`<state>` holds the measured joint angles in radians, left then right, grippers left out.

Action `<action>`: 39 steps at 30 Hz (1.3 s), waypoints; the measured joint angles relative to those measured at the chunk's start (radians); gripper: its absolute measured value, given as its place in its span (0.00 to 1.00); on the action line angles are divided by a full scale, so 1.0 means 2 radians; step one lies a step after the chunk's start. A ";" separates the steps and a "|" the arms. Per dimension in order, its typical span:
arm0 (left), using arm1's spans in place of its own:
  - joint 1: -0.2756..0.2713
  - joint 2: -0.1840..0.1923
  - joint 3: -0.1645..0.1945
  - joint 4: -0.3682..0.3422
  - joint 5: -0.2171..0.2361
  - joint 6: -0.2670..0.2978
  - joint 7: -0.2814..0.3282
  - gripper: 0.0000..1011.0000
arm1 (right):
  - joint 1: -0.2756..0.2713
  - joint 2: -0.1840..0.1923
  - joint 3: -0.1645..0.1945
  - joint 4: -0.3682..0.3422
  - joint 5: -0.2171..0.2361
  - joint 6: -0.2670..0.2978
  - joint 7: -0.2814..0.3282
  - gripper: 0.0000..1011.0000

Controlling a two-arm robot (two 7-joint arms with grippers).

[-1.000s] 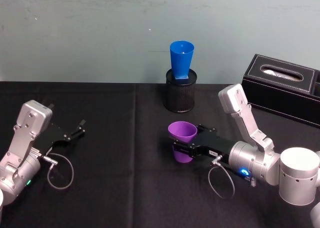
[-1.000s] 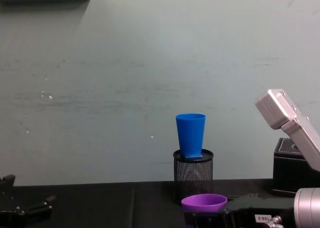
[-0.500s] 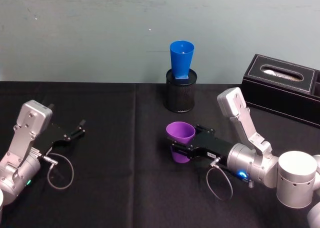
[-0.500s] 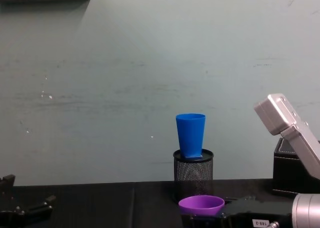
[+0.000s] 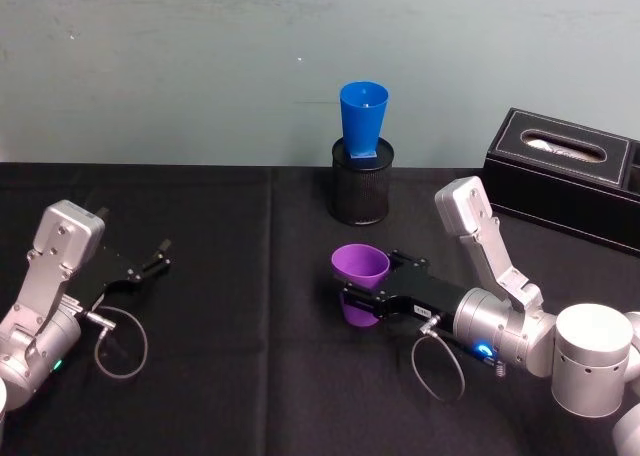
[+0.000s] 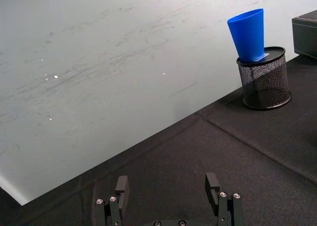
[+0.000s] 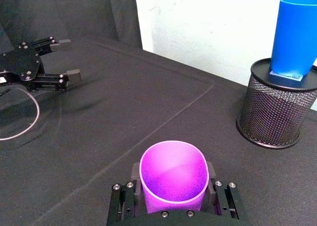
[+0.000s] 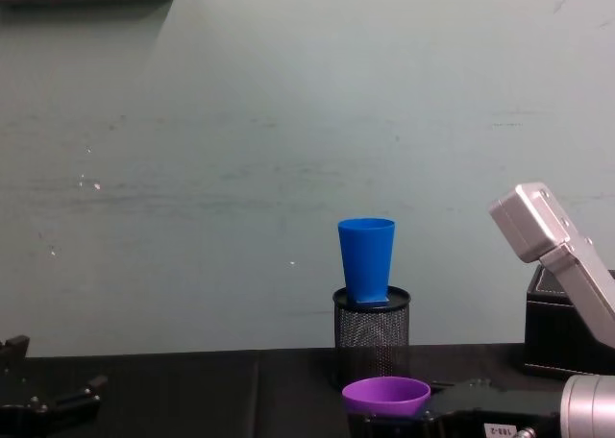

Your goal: Pick up one cup with a gripper and tap it against the other cup.

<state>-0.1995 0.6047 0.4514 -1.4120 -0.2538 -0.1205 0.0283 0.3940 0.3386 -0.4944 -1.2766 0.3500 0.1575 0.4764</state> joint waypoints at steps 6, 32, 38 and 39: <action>0.000 0.000 0.000 0.000 0.000 0.000 0.000 1.00 | 0.000 0.000 0.000 0.000 0.000 0.000 0.000 0.72; 0.000 0.000 0.000 0.000 0.000 0.000 0.000 1.00 | 0.000 0.001 -0.001 -0.001 -0.001 0.000 -0.001 0.99; 0.000 0.000 0.000 0.000 0.000 0.000 0.000 1.00 | -0.001 0.002 -0.001 -0.002 -0.002 -0.004 -0.001 0.99; 0.000 0.000 0.000 0.000 0.000 0.000 0.000 1.00 | -0.001 0.003 -0.001 -0.004 -0.003 -0.009 -0.001 0.99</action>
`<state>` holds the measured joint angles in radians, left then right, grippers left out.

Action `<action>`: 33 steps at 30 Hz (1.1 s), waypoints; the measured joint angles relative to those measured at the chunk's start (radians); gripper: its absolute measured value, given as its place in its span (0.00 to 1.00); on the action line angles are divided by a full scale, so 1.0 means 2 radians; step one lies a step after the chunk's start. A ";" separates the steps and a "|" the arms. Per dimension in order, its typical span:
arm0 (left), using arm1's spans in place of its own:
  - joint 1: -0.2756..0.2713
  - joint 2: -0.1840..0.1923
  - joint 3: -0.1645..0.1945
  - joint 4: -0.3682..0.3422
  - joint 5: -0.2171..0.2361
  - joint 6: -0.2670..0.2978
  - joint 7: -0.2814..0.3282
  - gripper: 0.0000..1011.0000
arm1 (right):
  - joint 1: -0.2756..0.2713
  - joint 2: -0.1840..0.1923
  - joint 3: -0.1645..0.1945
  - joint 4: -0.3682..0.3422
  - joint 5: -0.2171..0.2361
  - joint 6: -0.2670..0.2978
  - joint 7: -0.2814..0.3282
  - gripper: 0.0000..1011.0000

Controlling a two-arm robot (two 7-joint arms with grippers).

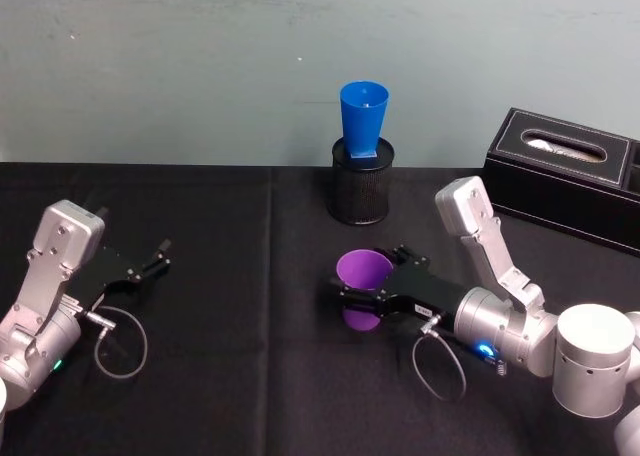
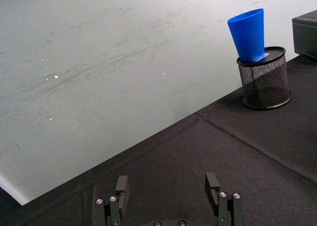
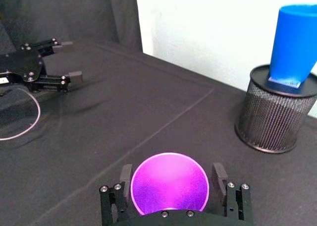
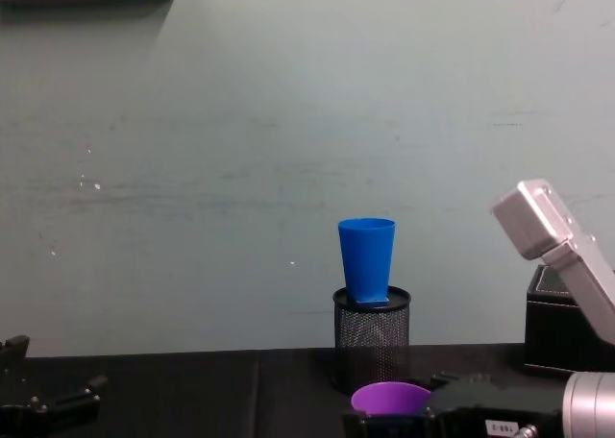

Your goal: Pick up one cup with a gripper and tap it against the other cup.

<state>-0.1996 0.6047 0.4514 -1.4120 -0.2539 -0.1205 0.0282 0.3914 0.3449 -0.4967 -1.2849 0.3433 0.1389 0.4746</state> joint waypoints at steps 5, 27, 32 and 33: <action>0.000 0.000 0.000 0.000 0.000 0.000 0.000 1.00 | -0.005 0.002 0.005 -0.007 -0.003 -0.021 0.000 0.99; 0.000 0.000 0.000 0.000 0.000 0.000 0.000 1.00 | -0.043 -0.014 0.045 -0.049 -0.050 -0.099 -0.081 0.99; 0.000 0.000 0.000 0.000 0.000 0.000 0.000 1.00 | -0.058 -0.021 0.056 -0.070 -0.090 -0.065 -0.148 0.99; 0.000 0.000 0.000 0.000 0.000 0.000 0.000 1.00 | -0.059 -0.023 0.057 -0.072 -0.095 -0.060 -0.157 0.99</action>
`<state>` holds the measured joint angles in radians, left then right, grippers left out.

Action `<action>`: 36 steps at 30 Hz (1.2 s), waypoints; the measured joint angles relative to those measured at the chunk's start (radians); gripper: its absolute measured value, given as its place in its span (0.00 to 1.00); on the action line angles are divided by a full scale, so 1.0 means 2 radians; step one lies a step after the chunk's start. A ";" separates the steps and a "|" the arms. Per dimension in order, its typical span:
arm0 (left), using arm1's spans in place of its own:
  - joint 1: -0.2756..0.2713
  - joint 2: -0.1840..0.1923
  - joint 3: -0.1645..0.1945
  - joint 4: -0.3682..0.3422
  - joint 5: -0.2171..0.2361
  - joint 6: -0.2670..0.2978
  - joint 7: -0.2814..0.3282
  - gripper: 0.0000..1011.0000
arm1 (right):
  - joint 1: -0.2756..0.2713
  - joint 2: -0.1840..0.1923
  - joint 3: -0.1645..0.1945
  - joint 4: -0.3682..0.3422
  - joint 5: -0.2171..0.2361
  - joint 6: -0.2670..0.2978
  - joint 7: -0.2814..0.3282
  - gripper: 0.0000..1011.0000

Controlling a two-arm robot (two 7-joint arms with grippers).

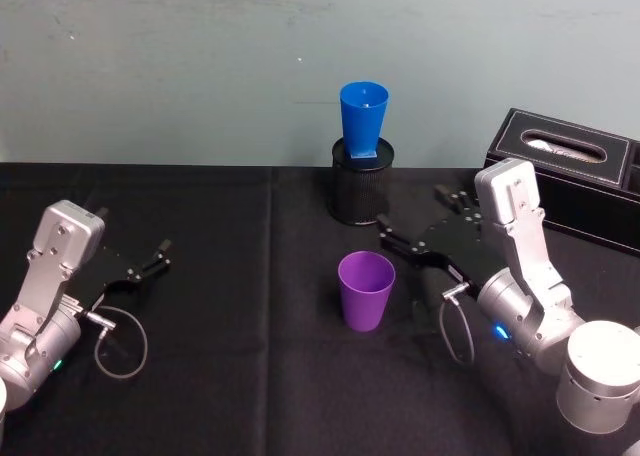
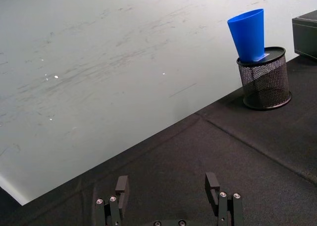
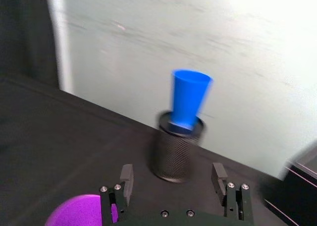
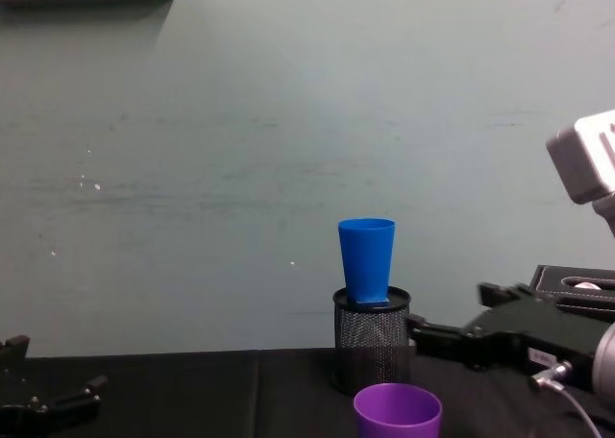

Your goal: Pick up one cup with a gripper and tap it against the other cup.

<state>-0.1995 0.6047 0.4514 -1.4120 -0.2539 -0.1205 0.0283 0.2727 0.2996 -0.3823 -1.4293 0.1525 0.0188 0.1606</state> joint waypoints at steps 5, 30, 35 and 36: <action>0.000 0.000 0.000 0.000 0.000 0.000 0.000 1.00 | -0.010 -0.013 0.014 -0.008 -0.024 0.042 -0.050 0.99; 0.000 0.000 0.000 0.000 0.000 0.000 0.000 1.00 | -0.012 -0.027 0.028 -0.004 -0.037 0.086 -0.064 0.99; 0.000 0.000 0.000 0.000 0.000 0.000 0.000 1.00 | -0.012 -0.026 0.027 -0.004 -0.037 0.085 -0.064 0.99; 0.000 0.000 0.000 0.000 0.000 0.000 0.000 1.00 | -0.012 -0.026 0.027 -0.004 -0.036 0.085 -0.064 0.99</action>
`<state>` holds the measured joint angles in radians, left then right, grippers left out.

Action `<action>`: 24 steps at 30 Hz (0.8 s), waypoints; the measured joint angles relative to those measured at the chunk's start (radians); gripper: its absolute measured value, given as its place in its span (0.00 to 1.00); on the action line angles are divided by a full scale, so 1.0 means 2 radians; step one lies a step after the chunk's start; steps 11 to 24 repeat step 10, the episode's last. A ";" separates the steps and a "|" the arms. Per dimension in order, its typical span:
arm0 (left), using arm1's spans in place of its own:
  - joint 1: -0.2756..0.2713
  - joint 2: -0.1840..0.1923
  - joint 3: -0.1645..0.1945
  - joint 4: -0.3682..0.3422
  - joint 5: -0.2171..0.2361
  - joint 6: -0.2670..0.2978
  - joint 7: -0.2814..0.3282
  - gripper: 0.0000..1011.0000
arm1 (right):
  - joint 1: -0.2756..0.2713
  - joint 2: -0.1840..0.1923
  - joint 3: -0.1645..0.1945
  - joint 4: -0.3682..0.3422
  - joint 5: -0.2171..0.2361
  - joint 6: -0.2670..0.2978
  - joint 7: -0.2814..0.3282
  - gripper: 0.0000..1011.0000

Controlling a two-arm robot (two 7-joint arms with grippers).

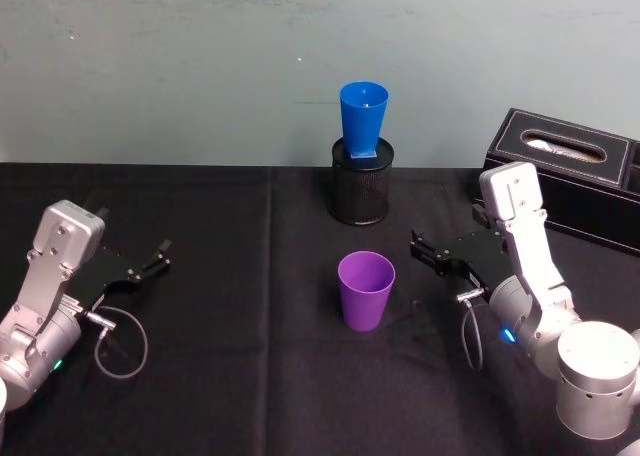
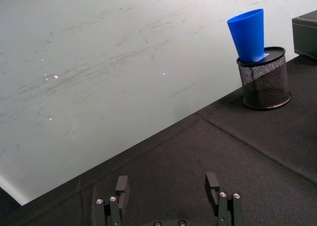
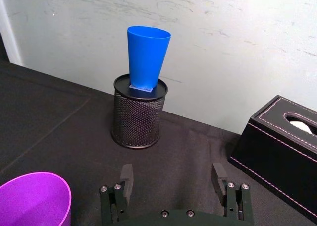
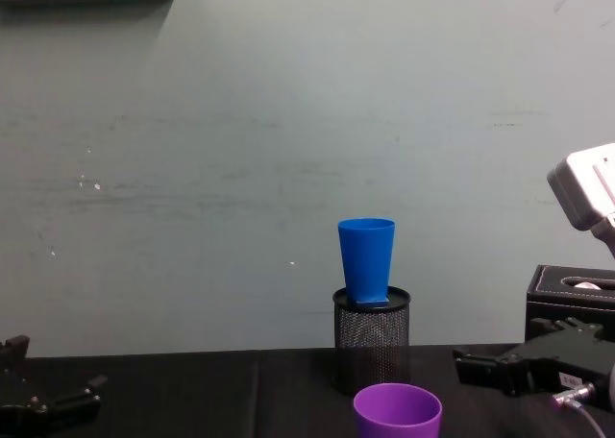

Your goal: Pick up one cup with a gripper and tap it against the other cup.

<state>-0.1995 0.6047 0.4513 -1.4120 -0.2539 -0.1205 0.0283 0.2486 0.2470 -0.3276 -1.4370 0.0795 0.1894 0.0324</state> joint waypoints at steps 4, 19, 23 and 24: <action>0.000 0.000 0.000 0.000 0.000 0.000 0.000 1.00 | 0.000 0.000 0.000 0.000 0.000 0.000 0.000 0.99; 0.000 0.000 0.000 0.000 0.000 0.000 0.000 1.00 | 0.000 0.000 0.000 0.000 0.000 -0.001 0.000 0.99; 0.000 0.000 0.000 0.000 0.000 0.000 0.000 1.00 | 0.000 0.000 0.000 0.000 0.000 -0.001 0.000 0.99; 0.000 0.000 0.000 0.000 0.000 0.000 0.000 1.00 | 0.000 0.000 0.000 0.000 0.000 -0.001 0.000 0.99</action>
